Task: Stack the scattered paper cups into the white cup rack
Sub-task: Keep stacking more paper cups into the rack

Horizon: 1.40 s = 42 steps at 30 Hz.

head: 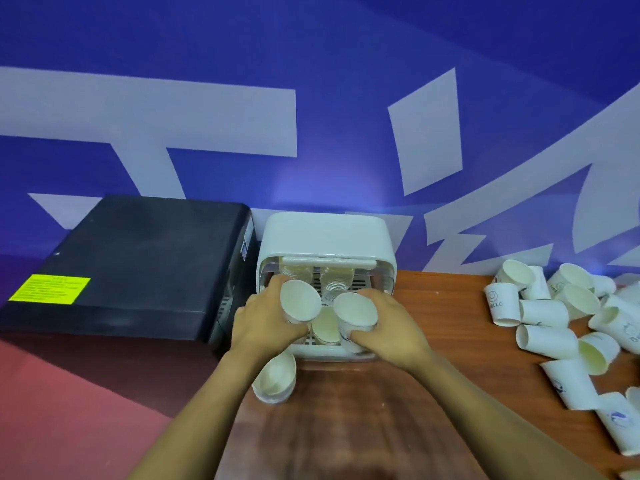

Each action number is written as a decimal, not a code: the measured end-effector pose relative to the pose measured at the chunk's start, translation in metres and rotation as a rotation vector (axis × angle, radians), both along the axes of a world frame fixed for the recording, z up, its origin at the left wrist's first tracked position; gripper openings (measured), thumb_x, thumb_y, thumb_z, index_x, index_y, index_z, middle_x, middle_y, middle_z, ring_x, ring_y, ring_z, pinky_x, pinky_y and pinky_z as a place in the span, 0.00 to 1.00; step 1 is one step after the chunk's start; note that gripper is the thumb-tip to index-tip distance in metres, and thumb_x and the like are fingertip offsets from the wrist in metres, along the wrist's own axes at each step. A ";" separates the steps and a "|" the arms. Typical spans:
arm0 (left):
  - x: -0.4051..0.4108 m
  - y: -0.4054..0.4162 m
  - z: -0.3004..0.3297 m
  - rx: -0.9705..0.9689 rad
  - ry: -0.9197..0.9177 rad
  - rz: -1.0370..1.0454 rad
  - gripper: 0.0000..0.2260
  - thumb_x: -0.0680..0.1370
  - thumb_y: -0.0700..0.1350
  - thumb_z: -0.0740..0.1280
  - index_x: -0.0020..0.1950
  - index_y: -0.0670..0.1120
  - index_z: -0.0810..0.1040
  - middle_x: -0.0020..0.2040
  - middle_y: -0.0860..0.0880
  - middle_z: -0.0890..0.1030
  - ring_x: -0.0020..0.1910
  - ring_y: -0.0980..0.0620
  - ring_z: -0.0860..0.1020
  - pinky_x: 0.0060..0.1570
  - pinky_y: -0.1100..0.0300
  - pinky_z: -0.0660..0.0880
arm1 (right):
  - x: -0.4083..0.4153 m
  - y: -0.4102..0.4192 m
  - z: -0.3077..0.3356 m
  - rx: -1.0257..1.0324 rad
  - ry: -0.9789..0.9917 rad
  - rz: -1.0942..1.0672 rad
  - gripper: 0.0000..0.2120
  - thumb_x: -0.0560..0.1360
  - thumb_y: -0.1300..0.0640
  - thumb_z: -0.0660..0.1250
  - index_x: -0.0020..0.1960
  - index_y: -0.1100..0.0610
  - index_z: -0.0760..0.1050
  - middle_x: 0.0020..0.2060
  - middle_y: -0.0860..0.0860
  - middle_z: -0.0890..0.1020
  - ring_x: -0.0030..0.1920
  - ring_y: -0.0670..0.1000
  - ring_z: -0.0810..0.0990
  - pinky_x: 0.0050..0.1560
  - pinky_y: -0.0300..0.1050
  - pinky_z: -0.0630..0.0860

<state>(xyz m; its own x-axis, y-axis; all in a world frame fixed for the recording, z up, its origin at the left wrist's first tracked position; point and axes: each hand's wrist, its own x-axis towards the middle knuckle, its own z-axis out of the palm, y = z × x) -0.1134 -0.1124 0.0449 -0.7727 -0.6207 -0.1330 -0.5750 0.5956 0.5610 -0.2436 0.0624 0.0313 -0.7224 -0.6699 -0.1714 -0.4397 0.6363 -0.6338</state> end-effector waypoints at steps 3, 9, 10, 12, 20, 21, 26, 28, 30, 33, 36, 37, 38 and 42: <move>-0.004 -0.006 -0.008 0.065 0.025 0.017 0.31 0.65 0.52 0.72 0.63 0.58 0.60 0.53 0.53 0.78 0.48 0.45 0.77 0.48 0.51 0.74 | 0.001 -0.012 -0.007 -0.036 -0.007 0.007 0.36 0.63 0.41 0.69 0.69 0.45 0.64 0.63 0.45 0.72 0.63 0.48 0.71 0.60 0.47 0.72; -0.015 -0.017 -0.022 0.137 0.073 0.044 0.28 0.65 0.51 0.72 0.59 0.59 0.60 0.52 0.53 0.77 0.45 0.46 0.78 0.43 0.51 0.77 | -0.002 -0.028 -0.023 -0.054 -0.039 0.011 0.36 0.67 0.53 0.70 0.71 0.43 0.59 0.67 0.45 0.68 0.65 0.48 0.69 0.61 0.49 0.73; -0.016 -0.017 -0.025 0.139 0.065 0.037 0.28 0.65 0.52 0.73 0.58 0.59 0.60 0.52 0.53 0.77 0.45 0.47 0.78 0.43 0.51 0.77 | -0.002 -0.029 -0.026 -0.047 -0.046 0.013 0.37 0.67 0.53 0.70 0.71 0.43 0.58 0.68 0.45 0.67 0.66 0.48 0.69 0.61 0.50 0.73; -0.015 -0.018 -0.032 0.146 0.052 0.026 0.27 0.65 0.57 0.73 0.57 0.58 0.61 0.52 0.55 0.76 0.46 0.47 0.78 0.44 0.51 0.77 | -0.003 -0.031 -0.031 -0.025 -0.057 0.021 0.37 0.68 0.53 0.70 0.72 0.43 0.57 0.69 0.44 0.66 0.66 0.48 0.67 0.62 0.49 0.72; -0.022 -0.026 -0.056 0.164 0.014 -0.025 0.30 0.66 0.58 0.74 0.62 0.58 0.62 0.59 0.56 0.74 0.52 0.48 0.77 0.49 0.47 0.78 | -0.006 -0.034 -0.051 0.045 -0.063 0.018 0.38 0.68 0.48 0.72 0.72 0.40 0.55 0.67 0.46 0.67 0.66 0.49 0.68 0.60 0.51 0.73; -0.022 -0.028 -0.059 0.156 -0.005 -0.037 0.30 0.66 0.56 0.74 0.63 0.58 0.63 0.60 0.56 0.73 0.53 0.49 0.76 0.49 0.46 0.78 | -0.006 -0.033 -0.054 0.058 -0.063 0.017 0.38 0.68 0.47 0.72 0.72 0.40 0.56 0.66 0.46 0.67 0.66 0.50 0.68 0.60 0.50 0.73; -0.023 -0.032 -0.072 0.103 -0.101 -0.049 0.32 0.67 0.53 0.75 0.66 0.56 0.63 0.62 0.53 0.72 0.56 0.49 0.74 0.52 0.48 0.77 | -0.007 -0.032 -0.064 0.088 -0.073 0.024 0.39 0.68 0.44 0.72 0.72 0.42 0.55 0.65 0.46 0.68 0.65 0.50 0.69 0.60 0.48 0.73; -0.023 -0.033 -0.075 0.092 -0.108 -0.041 0.32 0.67 0.52 0.75 0.66 0.55 0.63 0.62 0.52 0.72 0.56 0.48 0.75 0.51 0.48 0.77 | -0.008 -0.033 -0.066 0.086 -0.078 0.024 0.39 0.68 0.44 0.72 0.72 0.42 0.56 0.65 0.46 0.68 0.65 0.50 0.69 0.60 0.48 0.72; -0.023 -0.035 -0.076 0.074 -0.116 -0.037 0.31 0.67 0.50 0.75 0.65 0.54 0.63 0.62 0.50 0.72 0.55 0.47 0.75 0.50 0.47 0.78 | -0.008 -0.035 -0.069 0.064 -0.094 0.015 0.38 0.69 0.46 0.72 0.72 0.43 0.56 0.66 0.47 0.68 0.65 0.51 0.69 0.60 0.49 0.72; -0.023 -0.038 -0.078 0.058 -0.158 -0.051 0.34 0.66 0.50 0.76 0.66 0.54 0.62 0.63 0.50 0.71 0.57 0.46 0.75 0.51 0.47 0.78 | -0.007 -0.039 -0.073 0.049 -0.122 0.009 0.39 0.68 0.47 0.73 0.73 0.45 0.56 0.66 0.49 0.68 0.65 0.51 0.69 0.61 0.50 0.72; -0.023 -0.039 -0.080 0.086 -0.230 -0.071 0.39 0.64 0.51 0.77 0.70 0.55 0.60 0.65 0.49 0.69 0.60 0.45 0.73 0.54 0.47 0.76 | -0.007 -0.039 -0.077 0.088 -0.160 0.038 0.42 0.67 0.47 0.75 0.74 0.46 0.56 0.67 0.49 0.66 0.65 0.51 0.69 0.63 0.49 0.71; -0.023 -0.040 -0.081 0.095 -0.251 -0.075 0.41 0.64 0.52 0.78 0.70 0.55 0.60 0.66 0.49 0.69 0.61 0.45 0.73 0.55 0.47 0.76 | -0.007 -0.039 -0.078 0.108 -0.169 0.051 0.43 0.67 0.46 0.75 0.74 0.46 0.55 0.68 0.49 0.65 0.66 0.51 0.68 0.64 0.48 0.70; -0.023 -0.040 -0.081 0.103 -0.269 -0.074 0.41 0.63 0.53 0.78 0.71 0.55 0.60 0.66 0.49 0.69 0.62 0.45 0.72 0.56 0.47 0.75 | -0.008 -0.038 -0.079 0.126 -0.177 0.062 0.45 0.66 0.46 0.75 0.75 0.45 0.53 0.69 0.48 0.64 0.67 0.51 0.67 0.65 0.48 0.69; -0.026 -0.042 -0.078 0.126 -0.292 -0.062 0.42 0.65 0.57 0.77 0.73 0.54 0.59 0.68 0.48 0.68 0.64 0.44 0.71 0.59 0.47 0.74 | -0.010 -0.035 -0.080 0.166 -0.144 0.083 0.47 0.66 0.43 0.74 0.77 0.44 0.50 0.71 0.46 0.62 0.70 0.49 0.65 0.66 0.47 0.68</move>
